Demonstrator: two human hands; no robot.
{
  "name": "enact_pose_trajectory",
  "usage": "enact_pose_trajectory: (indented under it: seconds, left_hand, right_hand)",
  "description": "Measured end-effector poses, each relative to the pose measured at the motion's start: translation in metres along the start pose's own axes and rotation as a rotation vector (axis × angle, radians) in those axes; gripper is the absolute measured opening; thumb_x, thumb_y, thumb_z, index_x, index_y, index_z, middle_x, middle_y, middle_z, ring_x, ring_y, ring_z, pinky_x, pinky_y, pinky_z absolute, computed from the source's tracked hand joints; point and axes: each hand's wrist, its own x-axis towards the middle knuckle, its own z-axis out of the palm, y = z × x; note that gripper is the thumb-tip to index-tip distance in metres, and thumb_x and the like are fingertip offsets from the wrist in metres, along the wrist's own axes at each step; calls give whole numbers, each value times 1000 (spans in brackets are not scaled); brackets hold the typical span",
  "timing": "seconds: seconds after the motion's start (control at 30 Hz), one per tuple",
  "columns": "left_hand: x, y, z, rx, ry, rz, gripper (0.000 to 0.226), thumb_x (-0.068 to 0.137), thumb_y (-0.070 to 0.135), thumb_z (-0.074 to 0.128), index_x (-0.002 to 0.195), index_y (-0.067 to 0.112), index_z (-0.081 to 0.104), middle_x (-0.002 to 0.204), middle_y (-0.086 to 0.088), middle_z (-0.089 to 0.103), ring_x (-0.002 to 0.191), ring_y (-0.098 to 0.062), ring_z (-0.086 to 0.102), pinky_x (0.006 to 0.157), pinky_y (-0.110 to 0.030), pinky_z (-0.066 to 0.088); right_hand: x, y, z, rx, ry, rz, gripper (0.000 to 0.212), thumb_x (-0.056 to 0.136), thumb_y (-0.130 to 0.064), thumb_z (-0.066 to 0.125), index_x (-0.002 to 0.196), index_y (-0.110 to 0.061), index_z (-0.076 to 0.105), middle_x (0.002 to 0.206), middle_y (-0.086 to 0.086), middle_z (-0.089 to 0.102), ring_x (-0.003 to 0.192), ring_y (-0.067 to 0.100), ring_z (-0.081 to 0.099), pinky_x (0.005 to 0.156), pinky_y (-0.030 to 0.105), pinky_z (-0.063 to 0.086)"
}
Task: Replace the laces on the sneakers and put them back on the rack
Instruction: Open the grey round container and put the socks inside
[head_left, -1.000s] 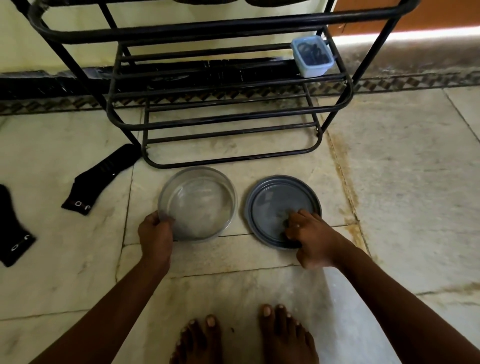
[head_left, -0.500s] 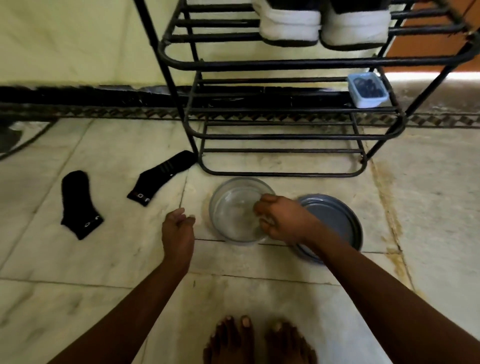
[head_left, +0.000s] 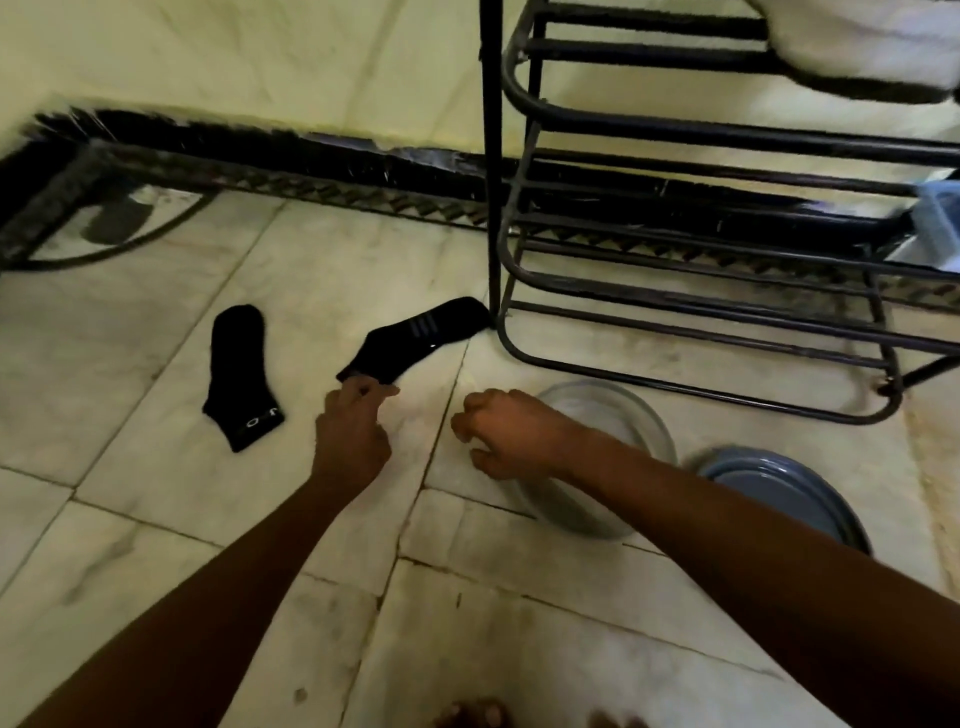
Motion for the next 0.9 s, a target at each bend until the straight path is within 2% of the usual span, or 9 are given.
enact_pose_trajectory:
  seconds: [0.07,0.13,0.23,0.33,0.43,0.53,0.7,0.8,0.9]
  left_hand:
    - [16,-14,4,187,-36,37,64,68,-9,67,128,15,65,136,-12,56,112,-40,54,78,-50,52]
    - [29,-26,9,276,-49,52,59,71,-7,68,127,11,66,135,-13,58,115,-41,55,81,-52,51]
    - [46,-38,18,320,1,111,40,77,-5,68,116,3,68,125,-18,62,109,-43,59,81,-51,49]
    - [50,-39,20,321,87,170,31,79,-3,69,108,6,67,116,-16,63,105,-39,61,85,-49,44]
    - [30,-31,22,267,106,162,31,84,-1,65,112,13,65,115,-9,62,107,-32,60,94,-48,37]
    - [-5,-17,22,113,113,143,26,93,4,57,117,13,63,116,-8,62,103,-29,61,90,-47,38]
    - [-45,4,2,-196,58,186,32,108,31,37,129,17,58,117,-2,59,97,-21,59,79,-37,46]
    - [-33,12,-12,-213,85,201,33,107,37,41,126,18,61,113,0,64,94,-16,60,75,-33,49]
    - [-3,13,-16,-308,52,152,19,101,29,63,113,17,70,109,3,71,96,-10,65,81,-22,48]
  right_hand:
    - [22,5,3,36,27,24,28,89,-26,63,113,-12,60,111,9,56,101,29,56,79,43,53]
    - [43,10,5,61,50,54,31,89,-24,63,116,-9,59,112,11,54,103,32,55,79,45,54]
    - [80,19,11,36,53,91,49,87,-23,65,131,-6,53,126,17,48,114,37,50,84,46,53]
    - [106,29,15,26,117,144,74,86,-23,67,152,-6,37,154,18,32,140,39,33,101,48,48]
    - [118,34,23,73,103,147,80,89,-21,63,159,-8,26,166,14,20,153,32,19,111,47,43]
    - [110,31,32,64,21,73,72,91,-20,62,156,-9,35,166,15,22,151,31,26,112,46,42]
    - [78,3,44,162,-16,23,58,88,-24,67,143,-12,55,158,11,41,141,26,44,106,43,48]
    - [60,-15,51,268,-41,88,43,87,-29,68,129,-17,63,129,8,63,110,27,63,85,40,56]
    - [47,-23,51,470,20,192,37,89,-28,68,125,-20,64,110,8,71,98,25,66,72,30,49]
